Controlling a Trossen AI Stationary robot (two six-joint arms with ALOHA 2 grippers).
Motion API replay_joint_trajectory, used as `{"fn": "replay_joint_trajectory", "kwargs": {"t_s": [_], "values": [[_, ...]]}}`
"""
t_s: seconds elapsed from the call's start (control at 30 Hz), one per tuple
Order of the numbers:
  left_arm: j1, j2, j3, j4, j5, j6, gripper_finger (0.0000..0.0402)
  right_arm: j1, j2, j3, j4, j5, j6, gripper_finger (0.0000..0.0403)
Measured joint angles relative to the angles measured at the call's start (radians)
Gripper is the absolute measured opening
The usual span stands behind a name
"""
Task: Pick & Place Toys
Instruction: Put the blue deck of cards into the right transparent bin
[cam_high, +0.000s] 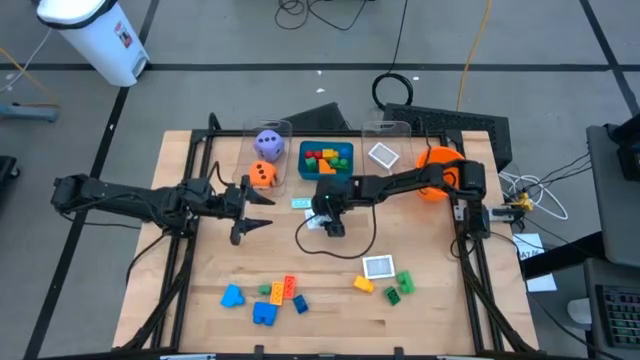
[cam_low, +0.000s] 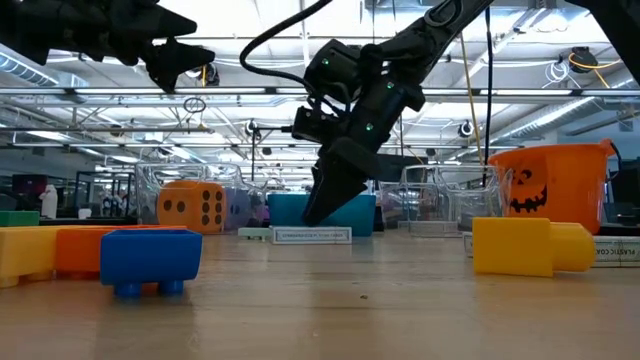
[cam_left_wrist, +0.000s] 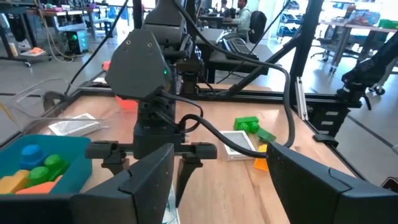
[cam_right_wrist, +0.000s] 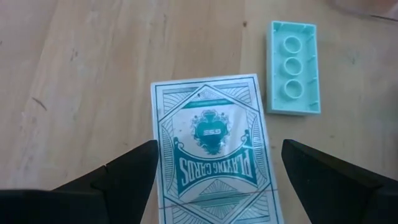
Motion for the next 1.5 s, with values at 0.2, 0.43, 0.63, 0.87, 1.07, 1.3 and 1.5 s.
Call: {"fn": "replay_joint_trajectory", "kwargs": {"t_s": [0.2, 0.43, 0.63, 0.87, 1.07, 1.3, 1.5], "values": [[0.000, 0.000, 0.000, 0.000, 0.000, -0.003, 0.0257, 0.007, -0.002, -0.019, 0.003, 0.000, 0.006, 0.0331], [0.000, 0.000, 0.000, 0.000, 0.000, -0.006, 0.0257, 0.014, -0.003, -0.040, 0.002, -0.008, 0.024, 0.0331], [0.000, 0.000, 0.000, 0.000, -0.001, -0.006, 0.0257, 0.021, -0.003, -0.056, -0.001, -0.029, 0.024, 0.0331], [0.000, 0.000, 0.000, -0.001, -0.001, -0.005, 0.0257, 0.021, -0.003, -0.077, -0.002, -0.029, 0.035, 0.0331], [0.000, 0.000, 0.000, -0.006, -0.002, -0.005, 0.0257, 0.020, -0.003, -0.078, -0.008, -0.029, 0.027, 0.0308], [0.000, 0.000, -0.001, -0.009, -0.002, -0.003, 0.0257, 0.020, -0.013, -0.081, 0.036, -0.019, 0.000, 0.0287], [0.000, 0.000, -0.001, -0.016, -0.002, -0.003, 0.0257, 0.021, -0.042, -0.085, 0.128, 0.035, -0.099, 0.0297]]}}
